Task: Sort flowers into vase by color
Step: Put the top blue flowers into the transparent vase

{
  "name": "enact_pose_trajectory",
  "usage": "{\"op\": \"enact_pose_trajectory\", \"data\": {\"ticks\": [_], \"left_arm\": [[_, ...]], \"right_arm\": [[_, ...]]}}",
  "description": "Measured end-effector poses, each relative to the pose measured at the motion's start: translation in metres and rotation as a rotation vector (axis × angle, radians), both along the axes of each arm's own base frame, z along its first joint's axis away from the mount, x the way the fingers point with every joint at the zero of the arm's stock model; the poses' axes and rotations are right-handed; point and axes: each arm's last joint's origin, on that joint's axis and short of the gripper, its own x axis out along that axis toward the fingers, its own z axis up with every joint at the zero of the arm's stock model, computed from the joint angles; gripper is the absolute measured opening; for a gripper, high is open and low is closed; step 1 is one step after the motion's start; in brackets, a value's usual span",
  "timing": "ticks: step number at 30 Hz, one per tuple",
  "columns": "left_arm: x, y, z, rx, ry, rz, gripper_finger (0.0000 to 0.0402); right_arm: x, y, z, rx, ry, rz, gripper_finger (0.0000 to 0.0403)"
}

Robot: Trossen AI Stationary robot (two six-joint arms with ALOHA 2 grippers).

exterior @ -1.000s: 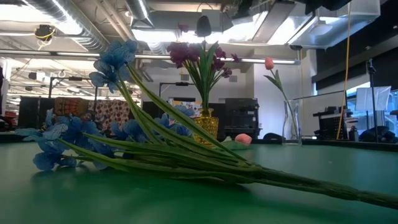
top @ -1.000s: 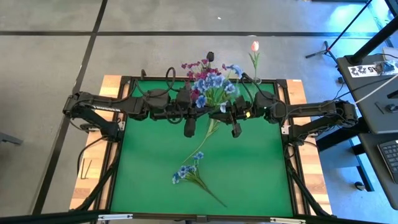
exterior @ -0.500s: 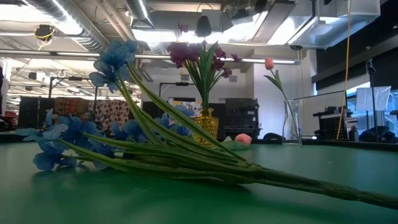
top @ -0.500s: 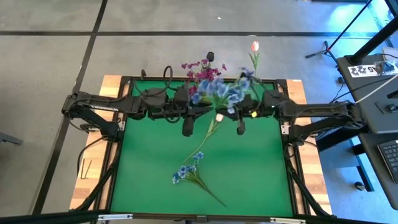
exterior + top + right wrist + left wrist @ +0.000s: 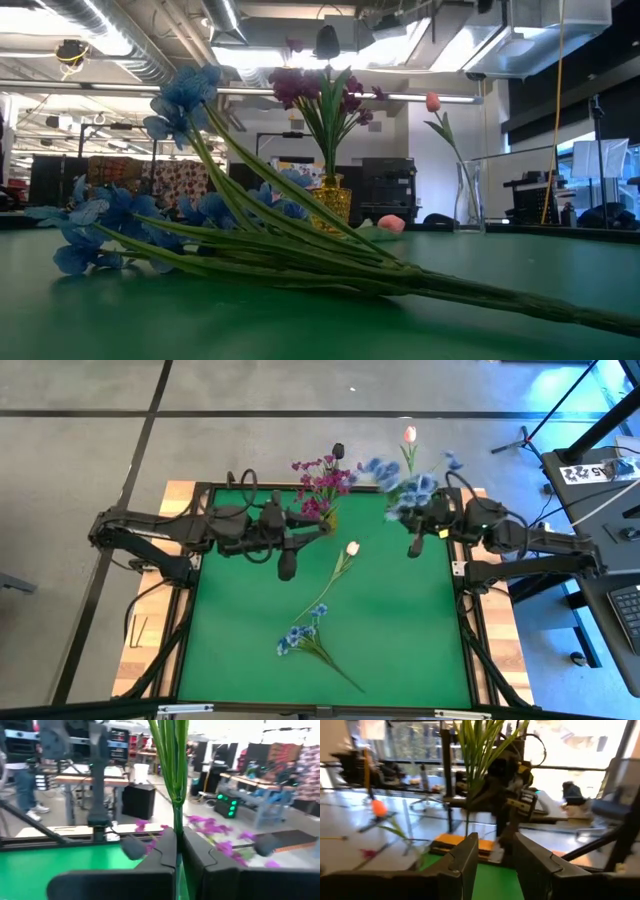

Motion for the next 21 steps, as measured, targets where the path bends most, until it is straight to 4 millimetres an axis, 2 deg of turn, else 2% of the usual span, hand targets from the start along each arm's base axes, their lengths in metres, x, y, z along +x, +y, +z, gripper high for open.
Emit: {"op": "enact_pose_trajectory", "data": {"ticks": [2,13,18,21], "left_arm": [[-0.005,0.001,-0.001,0.020,0.040,0.040,0.0116],[-0.006,0.007,-0.016,0.059,0.144,0.147,0.0115],[-0.020,0.014,-0.024,0.058,0.121,0.176,0.0115],[-0.029,0.018,-0.036,0.041,0.089,0.196,0.0115]], "right_arm": [[-0.008,-0.004,-0.004,-0.003,-0.006,-0.032,0.0006],[-0.045,-0.036,-0.040,-0.005,-0.047,-0.280,0.0006],[-0.054,-0.051,-0.052,-0.003,-0.070,-0.377,0.0011],[-0.057,-0.059,-0.062,0.003,-0.047,-0.429,0.0011]]}}
